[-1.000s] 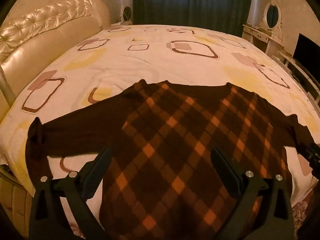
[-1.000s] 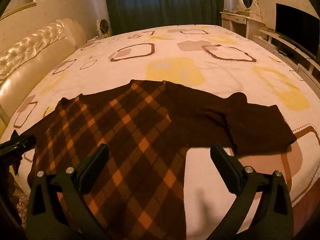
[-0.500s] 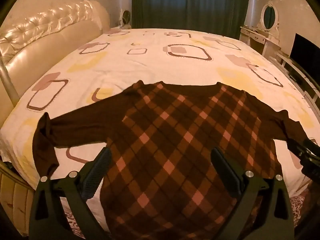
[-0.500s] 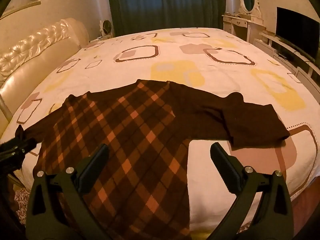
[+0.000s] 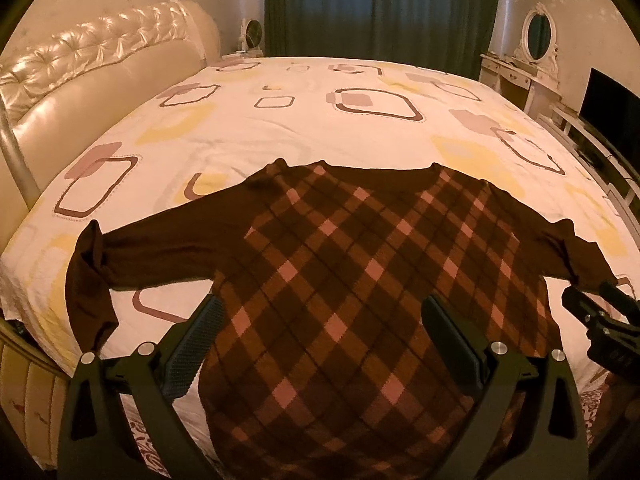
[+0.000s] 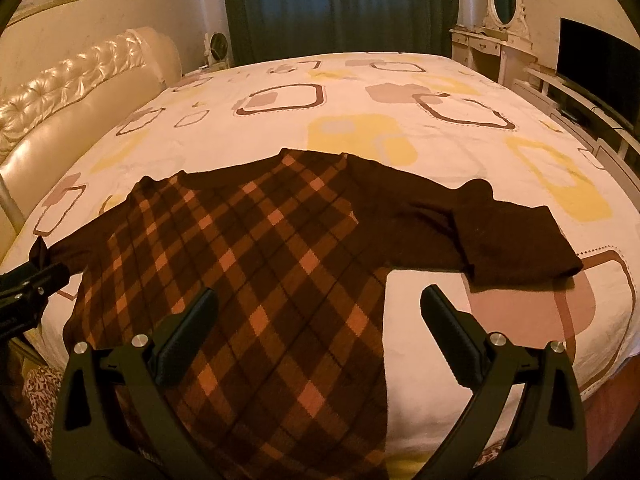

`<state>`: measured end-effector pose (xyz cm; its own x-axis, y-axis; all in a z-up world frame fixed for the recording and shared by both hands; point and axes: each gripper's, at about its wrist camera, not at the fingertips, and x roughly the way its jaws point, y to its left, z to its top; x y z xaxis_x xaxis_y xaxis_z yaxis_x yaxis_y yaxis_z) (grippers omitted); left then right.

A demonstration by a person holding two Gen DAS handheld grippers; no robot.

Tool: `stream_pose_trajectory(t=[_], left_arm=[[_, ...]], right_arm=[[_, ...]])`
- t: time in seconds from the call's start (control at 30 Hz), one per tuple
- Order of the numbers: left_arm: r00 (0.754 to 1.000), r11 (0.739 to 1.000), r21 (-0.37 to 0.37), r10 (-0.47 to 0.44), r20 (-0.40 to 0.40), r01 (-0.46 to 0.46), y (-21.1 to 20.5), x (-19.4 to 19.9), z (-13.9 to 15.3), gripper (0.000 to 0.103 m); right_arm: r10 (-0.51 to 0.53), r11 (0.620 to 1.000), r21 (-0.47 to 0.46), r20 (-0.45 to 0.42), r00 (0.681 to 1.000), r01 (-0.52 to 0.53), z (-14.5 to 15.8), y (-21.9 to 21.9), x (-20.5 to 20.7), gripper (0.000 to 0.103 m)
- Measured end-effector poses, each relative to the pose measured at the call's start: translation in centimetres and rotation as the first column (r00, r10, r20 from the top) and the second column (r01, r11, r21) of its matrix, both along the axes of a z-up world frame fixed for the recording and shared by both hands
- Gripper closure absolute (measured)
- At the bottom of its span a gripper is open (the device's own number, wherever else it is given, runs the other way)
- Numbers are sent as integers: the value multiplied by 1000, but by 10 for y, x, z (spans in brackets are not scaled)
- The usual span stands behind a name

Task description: Fold small clothes

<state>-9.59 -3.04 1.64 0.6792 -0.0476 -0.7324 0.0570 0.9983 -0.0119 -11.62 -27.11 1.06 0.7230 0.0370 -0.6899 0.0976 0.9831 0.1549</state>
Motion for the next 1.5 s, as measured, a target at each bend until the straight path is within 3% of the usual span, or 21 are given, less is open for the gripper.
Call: stream_pose_trajectory(t=[1.5], left_arm=[[1000, 1000, -3, -3, -11, 3, 1, -1, -5, 4]], right_arm=[[3, 1000, -11, 2, 1000, -3, -8, 5, -3, 2]])
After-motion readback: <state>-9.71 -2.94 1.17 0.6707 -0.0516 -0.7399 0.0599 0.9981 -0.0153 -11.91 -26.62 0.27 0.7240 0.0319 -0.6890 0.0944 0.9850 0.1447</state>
